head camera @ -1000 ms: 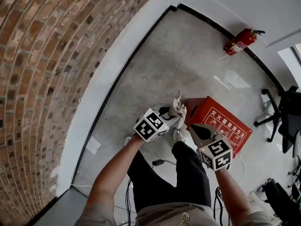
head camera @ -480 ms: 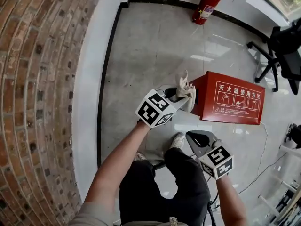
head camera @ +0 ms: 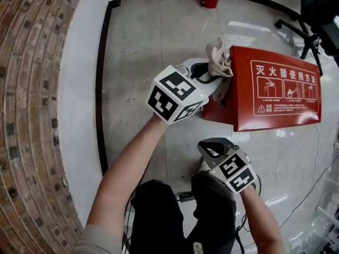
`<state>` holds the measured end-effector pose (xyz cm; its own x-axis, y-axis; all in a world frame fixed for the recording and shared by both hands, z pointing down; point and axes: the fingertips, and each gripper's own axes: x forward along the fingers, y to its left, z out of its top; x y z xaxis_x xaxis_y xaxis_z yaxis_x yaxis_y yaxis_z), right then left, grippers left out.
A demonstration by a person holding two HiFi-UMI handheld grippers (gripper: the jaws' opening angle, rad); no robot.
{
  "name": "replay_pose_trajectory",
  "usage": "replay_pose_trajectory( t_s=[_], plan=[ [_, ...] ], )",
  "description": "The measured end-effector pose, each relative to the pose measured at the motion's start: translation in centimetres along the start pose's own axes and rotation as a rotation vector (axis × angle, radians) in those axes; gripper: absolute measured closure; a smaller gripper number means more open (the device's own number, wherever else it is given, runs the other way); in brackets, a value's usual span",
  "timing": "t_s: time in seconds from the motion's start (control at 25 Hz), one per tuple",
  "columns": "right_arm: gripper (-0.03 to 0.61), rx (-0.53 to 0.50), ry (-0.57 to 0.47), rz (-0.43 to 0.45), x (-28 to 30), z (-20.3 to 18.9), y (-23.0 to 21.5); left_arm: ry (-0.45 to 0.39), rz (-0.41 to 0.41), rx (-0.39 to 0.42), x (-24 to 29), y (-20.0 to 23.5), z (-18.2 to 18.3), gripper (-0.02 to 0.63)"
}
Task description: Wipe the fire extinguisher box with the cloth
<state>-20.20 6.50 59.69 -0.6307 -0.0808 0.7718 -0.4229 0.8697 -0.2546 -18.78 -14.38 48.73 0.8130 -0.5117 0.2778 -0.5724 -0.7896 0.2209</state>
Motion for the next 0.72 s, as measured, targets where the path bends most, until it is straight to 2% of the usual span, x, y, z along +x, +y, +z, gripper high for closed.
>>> replay_pose_trajectory(
  t_s=[0.16, 0.36, 0.44, 0.56, 0.72],
  plan=[
    [0.554, -0.072, 0.003, 0.019, 3.0, -2.7, -0.5, -0.037, -0.016, 0.017, 0.7, 0.9, -2.3, 0.503],
    [0.554, -0.235, 0.047, 0.012, 6.2, -5.7, -1.8, -0.081, -0.017, -0.028, 2.1, 2.3, -7.1, 0.505],
    [0.554, -0.225, 0.030, 0.018, 7.2, -6.2, -2.7, -0.059, -0.017, -0.030, 2.9, 2.7, -9.8, 0.505],
    [0.554, -0.153, -0.004, 0.028, 8.4, -6.5, -4.0, 0.005, -0.022, -0.043, 4.3, 3.1, -14.9, 0.505],
    [0.554, -0.126, 0.010, 0.020, 9.7, -7.4, -5.0, 0.088, -0.020, -0.078, 6.0, 4.1, -21.4, 0.505]
  ],
)
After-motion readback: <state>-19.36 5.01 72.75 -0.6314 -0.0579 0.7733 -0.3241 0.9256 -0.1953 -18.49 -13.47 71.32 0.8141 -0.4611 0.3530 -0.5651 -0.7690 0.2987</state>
